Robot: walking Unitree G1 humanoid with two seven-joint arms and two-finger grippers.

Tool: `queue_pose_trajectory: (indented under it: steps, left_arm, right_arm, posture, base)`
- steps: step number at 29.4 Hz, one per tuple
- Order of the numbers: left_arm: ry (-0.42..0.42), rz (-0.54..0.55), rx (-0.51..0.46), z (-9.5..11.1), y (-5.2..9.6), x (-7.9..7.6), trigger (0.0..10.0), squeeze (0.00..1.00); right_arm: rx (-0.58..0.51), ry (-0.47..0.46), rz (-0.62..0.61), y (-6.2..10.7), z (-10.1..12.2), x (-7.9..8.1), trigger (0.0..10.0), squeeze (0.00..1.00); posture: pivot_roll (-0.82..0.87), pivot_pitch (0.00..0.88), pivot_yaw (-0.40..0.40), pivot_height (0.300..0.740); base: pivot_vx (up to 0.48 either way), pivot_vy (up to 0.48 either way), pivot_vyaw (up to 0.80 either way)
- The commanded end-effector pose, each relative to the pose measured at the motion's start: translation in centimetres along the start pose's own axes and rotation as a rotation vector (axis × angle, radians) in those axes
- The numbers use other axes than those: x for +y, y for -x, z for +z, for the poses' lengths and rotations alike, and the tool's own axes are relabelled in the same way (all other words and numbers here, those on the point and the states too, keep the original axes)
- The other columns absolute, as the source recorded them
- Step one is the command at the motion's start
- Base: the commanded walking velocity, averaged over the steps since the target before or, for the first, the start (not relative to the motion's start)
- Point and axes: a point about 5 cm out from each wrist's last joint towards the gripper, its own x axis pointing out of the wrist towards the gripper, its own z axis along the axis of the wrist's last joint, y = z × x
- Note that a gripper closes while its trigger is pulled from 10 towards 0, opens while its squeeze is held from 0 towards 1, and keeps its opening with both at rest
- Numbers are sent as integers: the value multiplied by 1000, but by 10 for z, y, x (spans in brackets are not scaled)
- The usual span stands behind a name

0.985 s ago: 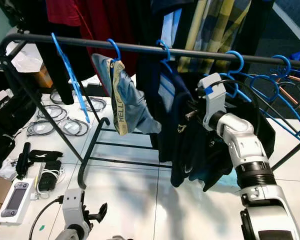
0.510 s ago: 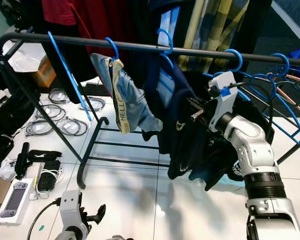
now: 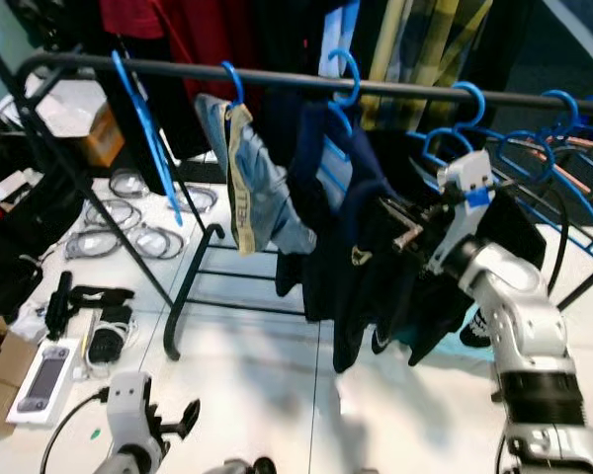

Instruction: Hang hanger

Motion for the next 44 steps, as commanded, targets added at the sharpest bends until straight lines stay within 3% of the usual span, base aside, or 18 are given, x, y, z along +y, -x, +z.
queue_pose_trajectory:
  steps: [1,16,20,21,22,23,24,25,28,29,30,32,34,35,36,38,40,44]
  left_arm:
    - [-5,19,36,-7,6,8,10000,0]
    - [-7,7,26,-5,5,8,10000,0]
    - [-22,18,-90,29,-3,22,10000,0]
    - [-42,6,-194,61,-8,26,10000,0]
    - [-42,6,-194,61,-8,26,10000,0]
    - [-60,-20,-305,98,-10,23,10000,0]
    - [-60,-20,-305,98,-10,23,10000,0]
    - [-85,-76,-405,132,-8,12,10000,0]
    - [-85,-76,-405,132,-8,12,10000,0]
    - [-115,-144,-484,161,-6,-3,10000,0]
    - [-115,-144,-484,161,-6,-3,10000,0]
    - [-174,-282,-635,207,2,-40,10000,0]
    - [-174,-282,-635,207,2,-40,10000,0]
    - [-170,-344,-686,220,7,-56,10000,0]
    - [-170,-344,-686,220,7,-56,10000,0]
    - [-168,-475,-759,236,19,-86,10000,0]
    - [-168,-475,-759,236,19,-86,10000,0]
    - [-196,-601,-801,246,30,-108,10000,0]
  right_arm:
    - [20,29,28,1,-1,6,0,0]
    - [83,66,40,10,-3,7,0,0]
    - [88,80,155,15,6,16,0,0]
    - [73,72,214,14,11,24,0,0]
    - [73,72,214,14,11,24,0,0]
    - [53,64,263,12,16,31,0,0]
    - [53,64,263,12,16,31,0,0]
    - [23,50,297,7,20,38,0,0]
    - [23,50,297,7,20,38,0,0]
    - [-4,40,320,2,24,45,0,0]
    - [-4,40,320,2,24,45,0,0]
    - [-63,26,351,-16,30,60,0,0]
    - [-63,26,351,-16,30,60,0,0]
    - [-85,21,354,-25,32,65,0,0]
    - [-85,21,354,-25,32,65,0,0]
    - [-125,9,352,-41,35,75,0,0]
    - [-125,9,352,-41,35,75,0,0]
    - [-158,-8,350,-53,39,83,0,0]
  posture:
    - [-60,166,35,740]
    - [-64,158,36,740]
    - [-66,150,33,740]
    - [-64,148,33,740]
    - [-64,148,33,740]
    - [-62,144,32,740]
    - [-62,144,32,740]
    - [-55,142,30,740]
    - [-55,142,30,740]
    - [-53,141,30,740]
    - [-53,141,30,740]
    - [-59,141,28,740]
    - [-59,141,28,740]
    - [-58,140,25,740]
    - [-58,140,25,740]
    - [-59,137,19,740]
    - [-59,137,19,740]
    - [-54,135,13,740]
  base:
    - [-352,0,0]
    - [-348,0,0]
    - [-324,0,0]
    - [-311,0,0]
    - [-311,0,0]
    - [-307,0,0]
    - [-307,0,0]
    - [-296,0,0]
    - [-296,0,0]
    - [-262,0,0]
    - [-262,0,0]
    - [0,0,0]
    - [0,0,0]
    - [0,0,0]
    - [0,0,0]
    - [0,0,0]
    - [0,0,0]
    - [0,0,0]
